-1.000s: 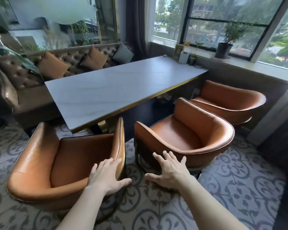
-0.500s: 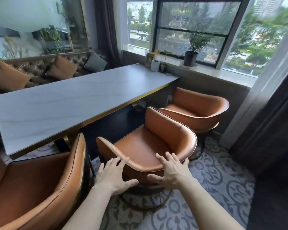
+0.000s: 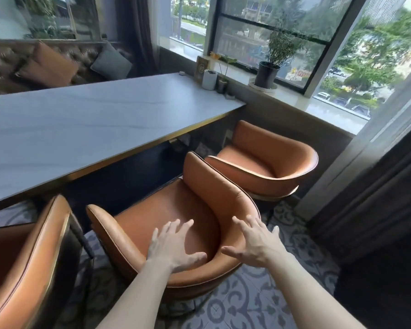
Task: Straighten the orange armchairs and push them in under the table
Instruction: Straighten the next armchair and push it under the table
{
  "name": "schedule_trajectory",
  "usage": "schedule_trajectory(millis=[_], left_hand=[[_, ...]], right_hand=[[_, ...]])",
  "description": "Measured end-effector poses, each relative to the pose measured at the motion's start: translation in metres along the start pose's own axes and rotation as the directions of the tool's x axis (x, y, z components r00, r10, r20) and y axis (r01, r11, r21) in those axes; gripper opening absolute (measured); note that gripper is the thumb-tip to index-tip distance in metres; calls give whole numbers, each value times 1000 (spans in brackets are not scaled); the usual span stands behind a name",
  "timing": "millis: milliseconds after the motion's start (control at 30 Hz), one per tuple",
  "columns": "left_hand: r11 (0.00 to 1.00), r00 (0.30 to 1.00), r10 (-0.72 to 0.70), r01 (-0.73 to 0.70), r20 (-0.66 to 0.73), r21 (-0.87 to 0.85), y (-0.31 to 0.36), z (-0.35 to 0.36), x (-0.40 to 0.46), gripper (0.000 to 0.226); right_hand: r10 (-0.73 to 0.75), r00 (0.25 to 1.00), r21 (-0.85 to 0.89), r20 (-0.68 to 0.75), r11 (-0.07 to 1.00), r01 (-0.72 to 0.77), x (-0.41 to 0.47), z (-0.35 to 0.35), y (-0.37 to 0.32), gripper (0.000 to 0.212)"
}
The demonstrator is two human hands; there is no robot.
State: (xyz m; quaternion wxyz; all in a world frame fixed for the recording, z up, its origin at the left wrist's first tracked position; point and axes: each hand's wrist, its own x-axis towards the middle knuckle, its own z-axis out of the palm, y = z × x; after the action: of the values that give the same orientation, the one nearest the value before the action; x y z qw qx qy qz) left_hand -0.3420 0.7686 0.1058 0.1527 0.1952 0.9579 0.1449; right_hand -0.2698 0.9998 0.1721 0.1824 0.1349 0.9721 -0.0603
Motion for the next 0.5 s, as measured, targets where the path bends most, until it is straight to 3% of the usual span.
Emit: schedule_trajectory(millis=[267, 500], left_hand=[[972, 971, -229, 225, -71, -60, 35, 40, 47, 103], [882, 878, -465, 448, -113, -143, 91, 71, 61, 104]], right_hand=[[-236, 972, -51, 1, 970, 236, 93, 14, 37, 102], [-485, 871, -105, 72, 865, 491, 166, 26, 85, 106]])
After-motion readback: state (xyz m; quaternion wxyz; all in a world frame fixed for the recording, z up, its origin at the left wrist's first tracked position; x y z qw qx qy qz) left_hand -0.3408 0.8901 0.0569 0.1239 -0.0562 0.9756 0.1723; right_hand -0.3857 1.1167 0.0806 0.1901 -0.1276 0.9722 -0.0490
